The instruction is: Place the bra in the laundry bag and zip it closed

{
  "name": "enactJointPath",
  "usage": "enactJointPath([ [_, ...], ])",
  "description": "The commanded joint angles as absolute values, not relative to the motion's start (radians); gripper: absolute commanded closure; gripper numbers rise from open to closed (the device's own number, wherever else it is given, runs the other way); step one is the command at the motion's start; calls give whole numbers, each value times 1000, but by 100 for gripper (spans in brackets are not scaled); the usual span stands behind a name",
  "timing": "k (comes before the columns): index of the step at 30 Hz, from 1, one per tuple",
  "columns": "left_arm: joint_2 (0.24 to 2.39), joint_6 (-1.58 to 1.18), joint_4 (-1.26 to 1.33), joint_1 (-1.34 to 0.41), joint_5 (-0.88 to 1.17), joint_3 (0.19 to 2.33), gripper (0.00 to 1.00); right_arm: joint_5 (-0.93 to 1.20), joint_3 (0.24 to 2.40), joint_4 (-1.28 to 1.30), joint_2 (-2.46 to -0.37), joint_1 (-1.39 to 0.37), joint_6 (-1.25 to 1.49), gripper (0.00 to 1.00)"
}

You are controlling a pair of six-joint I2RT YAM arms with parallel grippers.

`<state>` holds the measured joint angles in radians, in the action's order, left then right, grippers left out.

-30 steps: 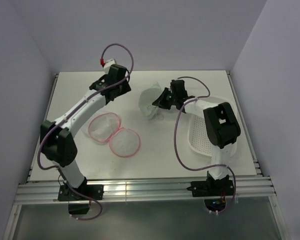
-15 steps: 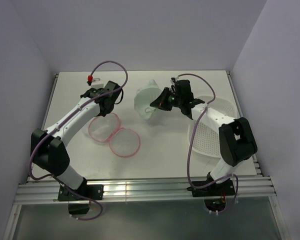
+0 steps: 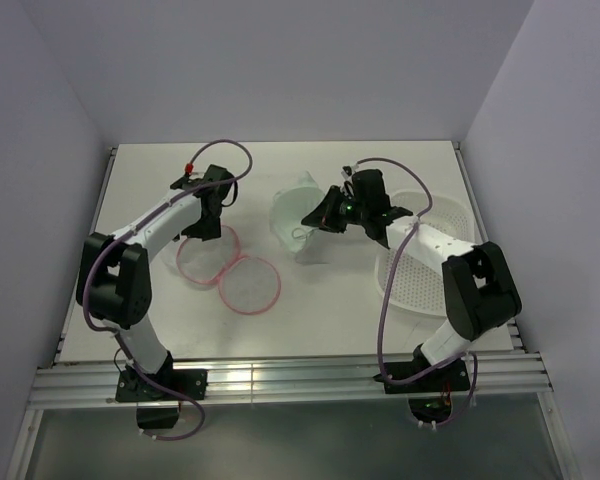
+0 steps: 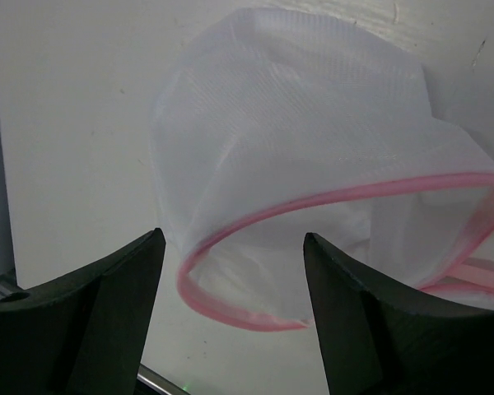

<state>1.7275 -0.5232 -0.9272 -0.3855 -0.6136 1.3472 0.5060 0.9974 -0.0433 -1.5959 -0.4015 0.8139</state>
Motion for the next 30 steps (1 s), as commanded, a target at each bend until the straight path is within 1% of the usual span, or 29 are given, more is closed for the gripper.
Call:
enactJointPath([
  [1,1762,-460,-880,-364,-528,1364,25,526,985,-87,-1539,-407,816,100],
  [5,1802,-443,-879,-331,-514,1368,27,525,979,-81,-1523,-407,813,100],
  [8,1812,-437,-870,-316,-497,1367,30,526,974,-83,-1522,-411,816,100],
  [11,1810,-434,-861,-316,-451,1370,41,525,974,-81,-1523,-416,818,100],
  [12,1807,-434,-856,-316,-437,1368,48,525,973,-81,-1522,-416,818,100],
  [14,1792,-437,-851,-316,-408,1368,59,525,974,-75,-1516,-420,815,100],
  [15,1786,-437,-850,-316,-397,1368,68,525,976,-68,-1514,-426,812,100],
  [17,1766,-437,-847,-316,-365,1367,78,522,983,-54,-1506,-440,805,100],
  [18,1761,-439,-844,-318,-356,1367,87,519,985,-43,-1502,-462,801,100],
  [20,1740,-442,-838,-324,-333,1361,97,512,995,-32,-1496,-488,798,100],
  [21,1732,-443,-835,-325,-325,1356,100,512,999,-29,-1497,-518,799,100],
  [25,1687,-460,-824,-337,-287,1345,100,534,1006,-51,-1522,-590,821,100],
  [30,1623,-480,-810,-345,-232,1339,100,581,1035,-104,-1600,-682,871,100],
])
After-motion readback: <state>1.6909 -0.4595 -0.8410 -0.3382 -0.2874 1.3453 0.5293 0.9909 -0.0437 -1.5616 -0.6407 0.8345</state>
